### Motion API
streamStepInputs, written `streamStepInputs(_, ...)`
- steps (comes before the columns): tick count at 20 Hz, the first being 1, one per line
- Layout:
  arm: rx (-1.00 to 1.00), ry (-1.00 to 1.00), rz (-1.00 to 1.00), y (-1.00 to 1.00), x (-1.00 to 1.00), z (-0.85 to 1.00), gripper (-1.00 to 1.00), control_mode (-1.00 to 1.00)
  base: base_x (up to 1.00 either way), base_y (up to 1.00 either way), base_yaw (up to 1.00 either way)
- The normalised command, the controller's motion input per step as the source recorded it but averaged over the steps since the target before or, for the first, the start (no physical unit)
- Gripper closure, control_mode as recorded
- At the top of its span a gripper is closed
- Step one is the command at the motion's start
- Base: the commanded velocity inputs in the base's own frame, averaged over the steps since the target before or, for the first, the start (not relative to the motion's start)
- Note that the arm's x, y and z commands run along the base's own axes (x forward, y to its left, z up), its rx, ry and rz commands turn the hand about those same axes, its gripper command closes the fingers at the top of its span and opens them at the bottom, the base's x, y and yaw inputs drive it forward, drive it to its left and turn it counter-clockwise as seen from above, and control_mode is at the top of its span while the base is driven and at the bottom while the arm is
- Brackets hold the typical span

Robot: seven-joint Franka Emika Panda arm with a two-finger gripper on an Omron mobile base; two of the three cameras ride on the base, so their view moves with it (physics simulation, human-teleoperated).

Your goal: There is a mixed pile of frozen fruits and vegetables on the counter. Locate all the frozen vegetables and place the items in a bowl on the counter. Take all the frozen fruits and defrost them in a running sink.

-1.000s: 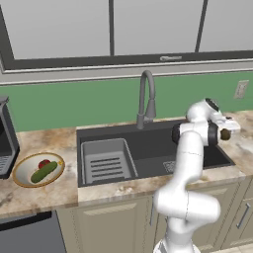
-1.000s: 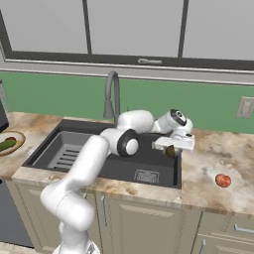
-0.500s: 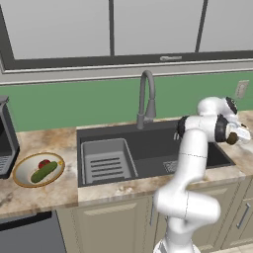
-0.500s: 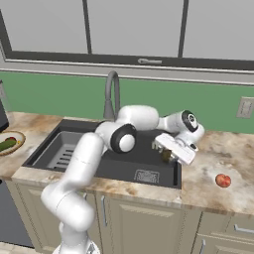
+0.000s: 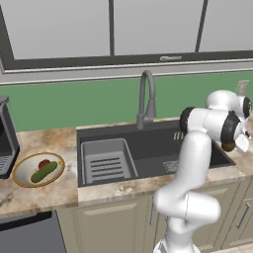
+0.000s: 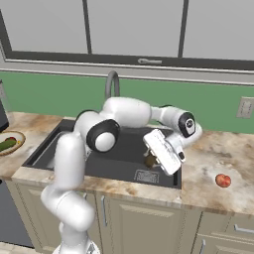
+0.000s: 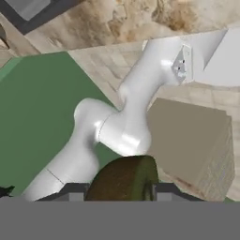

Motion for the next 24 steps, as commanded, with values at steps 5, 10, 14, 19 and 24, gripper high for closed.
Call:
streamStepInputs(5, -0.16, -0.26, 0.12, 0.67, 0.0, 0.29, 1.0, -1.0, 0.0, 0.0, 0.0)
streamStepInputs(10, -0.23, -0.48, 0.17, 0.56, 0.04, -0.01, 1.0, -1.0, 0.0, 0.0, 0.0)
streamStepInputs(14, -0.15, -0.49, 0.29, 0.43, 0.01, -0.28, 1.0, -1.0, 0.0, 0.0, 0.0)
streamStepInputs(19, -0.05, -0.3, 0.29, 0.15, 0.4, -0.21, 1.0, -1.0, 0.0, 0.0, 0.0)
streamStepInputs(24, -0.02, -0.1, 0.14, 0.0, 0.98, -0.25, 1.0, -1.0, 0.0, 0.0, 0.0)
